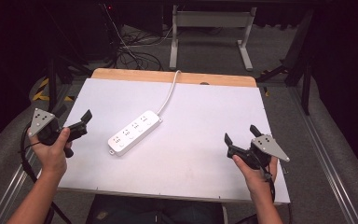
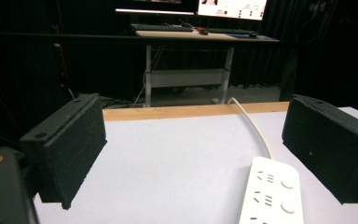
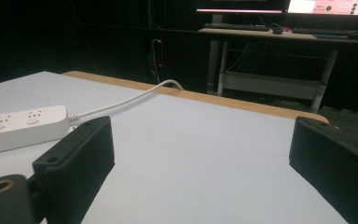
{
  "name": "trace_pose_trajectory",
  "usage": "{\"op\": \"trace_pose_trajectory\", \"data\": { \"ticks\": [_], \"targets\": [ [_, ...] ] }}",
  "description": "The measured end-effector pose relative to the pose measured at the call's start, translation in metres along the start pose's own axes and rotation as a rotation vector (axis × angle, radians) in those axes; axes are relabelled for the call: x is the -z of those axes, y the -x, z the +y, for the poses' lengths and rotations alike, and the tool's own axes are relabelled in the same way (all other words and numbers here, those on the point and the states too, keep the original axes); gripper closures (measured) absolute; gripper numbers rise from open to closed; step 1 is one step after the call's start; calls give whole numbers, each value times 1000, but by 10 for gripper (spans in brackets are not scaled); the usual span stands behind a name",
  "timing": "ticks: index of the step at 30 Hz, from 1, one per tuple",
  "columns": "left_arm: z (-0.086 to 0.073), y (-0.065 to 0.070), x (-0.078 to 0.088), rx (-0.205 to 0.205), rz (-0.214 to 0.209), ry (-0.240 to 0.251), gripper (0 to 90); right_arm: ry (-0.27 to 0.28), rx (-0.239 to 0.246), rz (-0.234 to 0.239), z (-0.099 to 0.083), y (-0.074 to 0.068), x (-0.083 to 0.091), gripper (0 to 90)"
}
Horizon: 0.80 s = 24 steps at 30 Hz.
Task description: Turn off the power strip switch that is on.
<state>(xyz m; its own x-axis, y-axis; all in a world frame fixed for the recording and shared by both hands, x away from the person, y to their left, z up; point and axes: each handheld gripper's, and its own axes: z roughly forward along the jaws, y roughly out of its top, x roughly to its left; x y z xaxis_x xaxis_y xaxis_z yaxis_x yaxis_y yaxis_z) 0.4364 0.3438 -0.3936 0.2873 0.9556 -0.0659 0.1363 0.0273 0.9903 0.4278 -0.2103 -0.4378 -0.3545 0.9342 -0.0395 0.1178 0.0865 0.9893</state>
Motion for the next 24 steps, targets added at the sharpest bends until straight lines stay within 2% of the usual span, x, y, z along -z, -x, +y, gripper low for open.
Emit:
{"op": "trace_pose_trajectory", "data": {
  "ticks": [5, 24],
  "targets": [
    [-1, 0, -4, 2, -16, -19, 61, -5, -3, 2, -1, 2, -1, 71],
    [-4, 0, -4, 11, -20, -24, 45, -1, -5, -1, -1, 1, 1, 71]
  ]
}}
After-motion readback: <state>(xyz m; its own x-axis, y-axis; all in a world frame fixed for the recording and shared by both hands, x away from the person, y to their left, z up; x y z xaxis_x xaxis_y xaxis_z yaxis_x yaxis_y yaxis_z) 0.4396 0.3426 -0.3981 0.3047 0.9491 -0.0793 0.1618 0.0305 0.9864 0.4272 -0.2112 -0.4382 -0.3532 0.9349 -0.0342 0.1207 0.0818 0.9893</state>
